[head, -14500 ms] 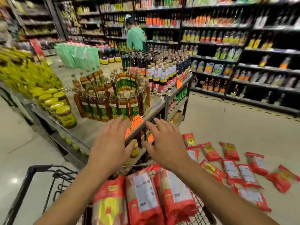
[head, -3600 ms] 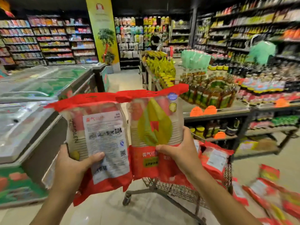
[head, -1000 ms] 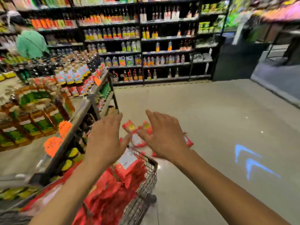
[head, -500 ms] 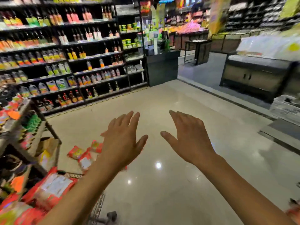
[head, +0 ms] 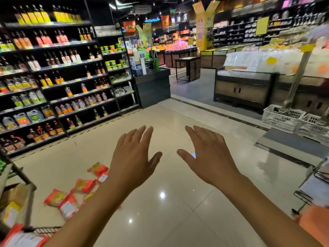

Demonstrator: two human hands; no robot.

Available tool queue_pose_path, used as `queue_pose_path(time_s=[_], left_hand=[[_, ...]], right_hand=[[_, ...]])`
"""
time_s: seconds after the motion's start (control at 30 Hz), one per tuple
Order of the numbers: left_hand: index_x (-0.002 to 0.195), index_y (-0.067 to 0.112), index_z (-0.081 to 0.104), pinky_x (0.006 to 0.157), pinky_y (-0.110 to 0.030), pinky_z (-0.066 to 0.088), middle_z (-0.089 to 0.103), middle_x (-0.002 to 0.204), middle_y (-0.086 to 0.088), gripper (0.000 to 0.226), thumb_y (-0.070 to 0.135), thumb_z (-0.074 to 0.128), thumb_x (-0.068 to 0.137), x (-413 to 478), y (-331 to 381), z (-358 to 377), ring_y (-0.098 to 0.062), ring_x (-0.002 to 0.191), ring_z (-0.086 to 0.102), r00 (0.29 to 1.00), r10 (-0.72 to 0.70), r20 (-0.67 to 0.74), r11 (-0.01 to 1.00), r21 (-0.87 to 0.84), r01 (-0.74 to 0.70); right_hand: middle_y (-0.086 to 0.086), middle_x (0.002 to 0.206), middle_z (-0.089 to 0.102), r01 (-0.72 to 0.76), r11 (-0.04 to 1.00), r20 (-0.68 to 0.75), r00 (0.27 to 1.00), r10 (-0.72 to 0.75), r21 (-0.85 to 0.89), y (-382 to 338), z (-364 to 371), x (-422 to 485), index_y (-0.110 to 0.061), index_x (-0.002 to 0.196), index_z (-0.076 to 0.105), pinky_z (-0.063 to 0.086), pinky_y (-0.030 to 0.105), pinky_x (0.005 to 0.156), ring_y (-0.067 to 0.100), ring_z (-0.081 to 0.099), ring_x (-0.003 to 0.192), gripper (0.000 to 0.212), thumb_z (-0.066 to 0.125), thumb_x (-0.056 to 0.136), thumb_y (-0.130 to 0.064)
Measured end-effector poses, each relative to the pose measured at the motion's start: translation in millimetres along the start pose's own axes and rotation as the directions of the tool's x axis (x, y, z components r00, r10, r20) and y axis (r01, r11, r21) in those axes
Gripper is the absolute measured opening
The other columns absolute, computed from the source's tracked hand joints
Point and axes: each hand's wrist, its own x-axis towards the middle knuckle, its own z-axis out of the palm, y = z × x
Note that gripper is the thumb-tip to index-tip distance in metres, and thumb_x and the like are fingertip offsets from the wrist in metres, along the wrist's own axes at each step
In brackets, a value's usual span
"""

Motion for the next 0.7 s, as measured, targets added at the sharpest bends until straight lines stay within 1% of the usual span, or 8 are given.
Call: queue_pose_path(time_s=[0.2,0.33,0.47,0.53,0.6,0.63,0.7], left_hand=[[0.161,0.026,0.016,0.125,-0.043,0.018,0.024,0.167,-0.001,0.081,0.065,0.043,0.096,34.1,-9.8,19.8,-0.026,0.153,0.025,0.999,0.005,0.039,1.000,-0.014,-0.005],[0.162,0.025,0.016,0.124,-0.043,0.018,0.023,0.168,-0.001,0.081,0.065,0.043,0.096,69.5,-21.8,48.2,-0.025,0.153,0.025,0.998,0.003,0.058,0.999,-0.035,-0.001],[0.162,0.026,0.012,0.125,-0.042,0.015,0.019,0.169,-0.001,0.081,0.065,0.040,0.097,123.8,-35.8,82.0,-0.025,0.155,0.021,0.998,0.002,0.060,0.995,-0.097,0.003],[0.162,0.027,0.011,0.125,-0.041,0.014,0.017,0.169,0.000,0.081,0.066,0.039,0.097,155.5,-43.7,96.6,-0.024,0.155,0.020,0.999,0.008,0.051,0.993,-0.116,-0.002],[0.162,0.026,0.013,0.126,-0.043,0.017,0.020,0.169,-0.001,0.081,0.066,0.040,0.097,186.5,-53.0,110.5,-0.025,0.154,0.022,0.999,0.013,0.049,0.990,-0.141,-0.006],[0.162,0.025,0.017,0.126,-0.044,0.020,0.022,0.168,-0.001,0.081,0.065,0.042,0.096,201.6,-57.4,116.8,-0.026,0.154,0.024,0.999,0.018,0.049,0.988,-0.154,-0.010],[0.161,0.024,0.020,0.125,-0.045,0.022,0.026,0.167,-0.002,0.081,0.065,0.044,0.096,230.0,-65.9,129.8,-0.027,0.152,0.027,0.998,0.026,0.048,0.987,-0.162,-0.018]], right_hand=[[-0.002,0.168,0.018,0.002,0.999,0.019,1.000,-0.003,0.048,12.5,17.2,34.0,-0.031,0.160,0.012,0.009,0.039,0.125,0.017,0.017,0.154,0.071,0.029,0.100,-0.065],[-0.004,0.168,0.019,-0.003,0.999,0.049,0.999,0.001,0.049,18.2,39.0,71.3,-0.031,0.160,0.012,0.009,0.038,0.125,0.015,0.016,0.153,0.077,0.018,0.094,-0.069],[-0.004,0.168,0.018,-0.011,1.000,0.084,0.996,0.010,0.014,23.2,54.4,124.1,-0.032,0.160,0.012,0.010,0.038,0.126,0.015,0.016,0.154,0.070,0.030,0.101,-0.064],[-0.005,0.168,0.016,-0.024,1.000,0.109,0.994,0.025,-0.009,23.4,58.1,156.3,-0.032,0.160,0.011,0.011,0.039,0.126,0.015,0.015,0.154,0.071,0.031,0.100,-0.064],[-0.006,0.168,0.016,-0.024,0.999,0.119,0.993,0.027,-0.030,23.4,61.6,189.8,-0.033,0.160,0.011,0.013,0.041,0.126,0.016,0.017,0.154,0.071,0.030,0.100,-0.065],[-0.006,0.168,0.019,-0.019,0.999,0.109,0.994,0.024,-0.043,23.9,64.5,206.8,-0.033,0.160,0.013,0.015,0.041,0.126,0.016,0.019,0.153,0.071,0.028,0.099,-0.067],[-0.007,0.166,0.024,-0.021,0.998,0.079,0.997,0.025,-0.060,26.2,69.1,236.7,-0.033,0.159,0.017,0.018,0.041,0.125,0.016,0.023,0.152,0.080,0.015,0.091,-0.075]])
